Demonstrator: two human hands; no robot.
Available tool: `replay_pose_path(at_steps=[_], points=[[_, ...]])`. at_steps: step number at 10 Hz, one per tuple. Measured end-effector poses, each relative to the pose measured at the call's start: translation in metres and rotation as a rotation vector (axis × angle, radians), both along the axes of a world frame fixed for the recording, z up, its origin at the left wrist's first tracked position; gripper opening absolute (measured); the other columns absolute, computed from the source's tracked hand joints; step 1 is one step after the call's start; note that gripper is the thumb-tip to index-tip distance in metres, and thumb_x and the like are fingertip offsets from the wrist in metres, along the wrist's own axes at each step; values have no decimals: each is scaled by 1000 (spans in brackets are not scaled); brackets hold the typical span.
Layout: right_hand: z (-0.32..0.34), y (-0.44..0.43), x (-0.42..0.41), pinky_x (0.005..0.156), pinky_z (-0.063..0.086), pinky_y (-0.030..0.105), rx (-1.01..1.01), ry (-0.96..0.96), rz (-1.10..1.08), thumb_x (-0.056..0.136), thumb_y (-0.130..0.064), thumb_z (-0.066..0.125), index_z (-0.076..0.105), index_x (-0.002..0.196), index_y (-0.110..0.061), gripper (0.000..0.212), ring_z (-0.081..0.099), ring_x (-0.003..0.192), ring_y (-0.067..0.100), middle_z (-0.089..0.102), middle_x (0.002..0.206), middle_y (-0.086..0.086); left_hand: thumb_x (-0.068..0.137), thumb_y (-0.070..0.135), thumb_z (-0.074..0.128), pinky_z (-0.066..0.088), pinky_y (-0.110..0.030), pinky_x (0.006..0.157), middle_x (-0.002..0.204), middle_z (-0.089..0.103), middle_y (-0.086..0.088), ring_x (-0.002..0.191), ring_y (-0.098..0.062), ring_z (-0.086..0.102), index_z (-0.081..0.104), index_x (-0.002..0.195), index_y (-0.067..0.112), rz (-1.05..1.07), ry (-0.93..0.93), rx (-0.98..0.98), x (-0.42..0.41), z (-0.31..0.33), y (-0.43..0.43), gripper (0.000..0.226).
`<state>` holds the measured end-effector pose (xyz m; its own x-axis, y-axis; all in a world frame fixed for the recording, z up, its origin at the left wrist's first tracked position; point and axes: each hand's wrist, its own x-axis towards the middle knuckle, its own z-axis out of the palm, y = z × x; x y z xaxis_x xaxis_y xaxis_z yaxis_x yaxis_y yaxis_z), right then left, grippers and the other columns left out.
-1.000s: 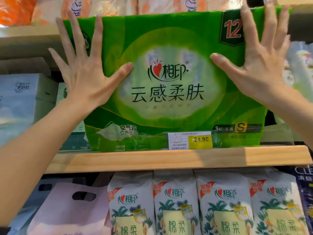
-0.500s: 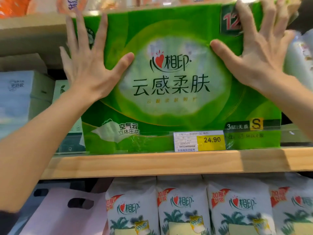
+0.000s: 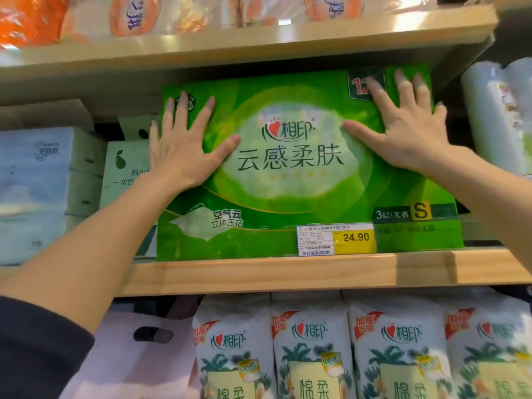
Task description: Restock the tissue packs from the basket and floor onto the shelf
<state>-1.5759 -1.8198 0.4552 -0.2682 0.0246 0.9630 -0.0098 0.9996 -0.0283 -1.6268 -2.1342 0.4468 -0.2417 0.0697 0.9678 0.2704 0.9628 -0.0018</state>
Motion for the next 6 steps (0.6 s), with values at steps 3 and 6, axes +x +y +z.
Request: replay_pose_path(at_steps=[3, 6], points=[[-30, -18, 38, 115, 18, 46, -49, -11, 150, 86, -48, 50, 22, 144, -16, 72, 18, 142, 30, 20, 154, 14, 86, 65, 30, 7, -48, 117, 159, -2, -3, 146, -22, 1, 5, 147, 34, -65, -113, -87, 41, -27, -13, 73], [-84, -8, 98, 108, 29, 46, -7, -295, 196, 85, -34, 57, 26, 143, -14, 69, 30, 135, 31, 34, 148, 16, 82, 55, 29, 19, -45, 116, 156, 22, -5, 142, -21, 21, 23, 146, 22, -220, -283, -104, 107, -84, -43, 72]])
